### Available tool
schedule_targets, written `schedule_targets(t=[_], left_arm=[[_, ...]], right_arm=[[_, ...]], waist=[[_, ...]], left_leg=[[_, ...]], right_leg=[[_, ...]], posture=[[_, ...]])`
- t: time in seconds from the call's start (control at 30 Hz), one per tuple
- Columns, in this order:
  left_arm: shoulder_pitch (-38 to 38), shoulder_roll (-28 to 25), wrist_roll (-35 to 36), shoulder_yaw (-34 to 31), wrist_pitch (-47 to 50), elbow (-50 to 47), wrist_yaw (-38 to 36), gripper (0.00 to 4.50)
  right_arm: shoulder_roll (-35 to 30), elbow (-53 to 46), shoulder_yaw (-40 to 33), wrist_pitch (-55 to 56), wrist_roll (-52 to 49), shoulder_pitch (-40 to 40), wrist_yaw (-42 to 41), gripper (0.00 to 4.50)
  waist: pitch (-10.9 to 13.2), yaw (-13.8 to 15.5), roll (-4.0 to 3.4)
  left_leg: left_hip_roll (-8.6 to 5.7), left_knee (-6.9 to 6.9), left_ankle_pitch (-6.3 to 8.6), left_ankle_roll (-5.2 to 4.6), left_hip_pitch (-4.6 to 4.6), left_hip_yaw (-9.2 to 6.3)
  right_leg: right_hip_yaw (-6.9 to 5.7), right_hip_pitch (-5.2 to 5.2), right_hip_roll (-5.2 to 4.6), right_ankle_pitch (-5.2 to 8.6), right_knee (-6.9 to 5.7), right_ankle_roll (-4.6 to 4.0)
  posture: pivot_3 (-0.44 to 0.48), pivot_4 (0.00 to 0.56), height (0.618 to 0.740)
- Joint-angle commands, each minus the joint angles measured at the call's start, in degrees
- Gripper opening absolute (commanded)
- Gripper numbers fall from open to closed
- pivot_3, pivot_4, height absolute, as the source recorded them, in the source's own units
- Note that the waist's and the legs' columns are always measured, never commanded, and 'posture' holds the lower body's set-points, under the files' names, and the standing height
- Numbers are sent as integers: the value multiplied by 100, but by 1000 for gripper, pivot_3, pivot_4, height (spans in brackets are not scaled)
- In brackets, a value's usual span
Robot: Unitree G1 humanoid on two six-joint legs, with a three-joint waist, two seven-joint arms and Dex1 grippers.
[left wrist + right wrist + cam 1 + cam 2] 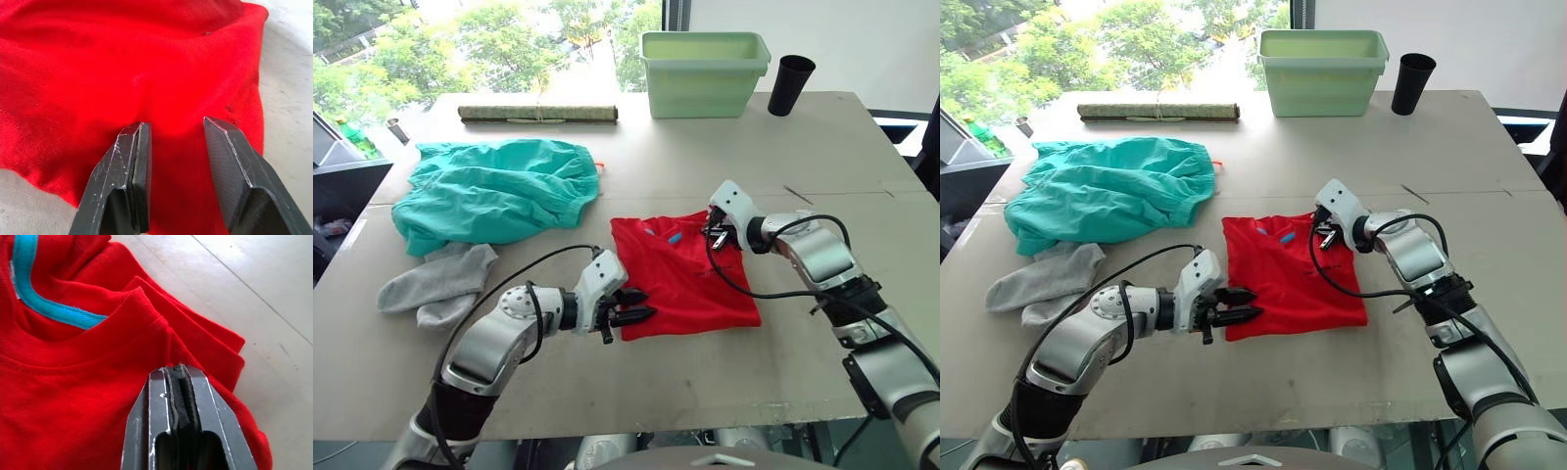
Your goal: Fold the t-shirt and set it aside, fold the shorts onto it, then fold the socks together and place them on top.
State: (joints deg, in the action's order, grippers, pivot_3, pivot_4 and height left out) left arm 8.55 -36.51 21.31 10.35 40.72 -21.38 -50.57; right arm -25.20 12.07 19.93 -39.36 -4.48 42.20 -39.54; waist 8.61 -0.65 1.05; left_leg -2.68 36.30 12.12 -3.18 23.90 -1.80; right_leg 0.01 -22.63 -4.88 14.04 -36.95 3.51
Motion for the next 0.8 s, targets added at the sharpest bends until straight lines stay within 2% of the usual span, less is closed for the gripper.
schedule_targets(t=[0.03,0.33,0.53,0.57,0.6,0.63,0.67,0.73,0.77,0.8], left_arm=[[-171,-50,-202,71,-38,192,195,1901],[-257,-82,-244,103,-326,404,221,1901],[-292,-2,-208,34,-579,487,244,1901],[-311,60,-84,-93,-694,468,201,1901],[-327,133,86,-239,-758,432,163,1901],[-336,228,327,-429,-772,361,125,1901],[-341,309,627,-636,-670,258,99,1901],[-358,396,1351,-1039,-393,-38,-57,1901],[-195,581,1896,-1372,-33,-121,232,1901],[-73,711,2267,-1600,223,-166,467,1901]], right_arm=[[-12,111,-240,316,302,131,370,65],[-59,191,-552,621,605,88,815,65],[-152,-398,-744,305,289,-121,377,65],[-219,-645,-798,227,149,-220,194,622],[-259,-868,-860,147,18,-313,62,883],[-272,-1102,-961,-2,-125,-404,3,1338],[-297,-1332,-1047,-124,-221,-489,-16,1922],[-392,-1861,-1187,-172,-476,-724,-197,2828],[-326,-2280,-1381,-289,-846,-903,-326,3314],[-274,-2568,-1519,-383,-1121,-1026,-405,3314]], waist=[[-1,0,-2],[-5,-3,-9],[-5,2,-11],[-5,3,-13],[-4,7,-15],[-4,5,-15],[-3,4,-15],[-2,3,-15],[-2,1,-15],[0,2,-17]], left_leg=[[0,0,0,0,0,0],[-1,-1,0,0,-2,0],[-1,-1,0,0,-2,0],[-1,-1,0,-1,-2,0],[-1,-1,0,-1,-2,0],[0,-1,1,-1,-2,-1],[1,-1,1,-1,-2,-1],[4,-1,1,-1,-1,-2],[5,-1,1,-1,3,-4],[6,-1,1,-1,3,-4]], right_leg=[[0,0,0,0,0,0],[1,1,0,0,0,0],[1,3,0,0,0,0],[1,3,-1,0,0,0],[1,3,-1,0,0,0],[1,3,-2,0,0,0],[0,3,-2,0,1,0],[-1,2,-2,0,1,0],[-2,-1,-2,1,1,0],[-3,0,-2,1,4,0]], posture=[[0,150,731],[0,150,731],[0,150,731],[0,150,731],[0,150,731],[0,150,731],[0,150,731],[0,150,731],[0,150,731],[0,150,731]])
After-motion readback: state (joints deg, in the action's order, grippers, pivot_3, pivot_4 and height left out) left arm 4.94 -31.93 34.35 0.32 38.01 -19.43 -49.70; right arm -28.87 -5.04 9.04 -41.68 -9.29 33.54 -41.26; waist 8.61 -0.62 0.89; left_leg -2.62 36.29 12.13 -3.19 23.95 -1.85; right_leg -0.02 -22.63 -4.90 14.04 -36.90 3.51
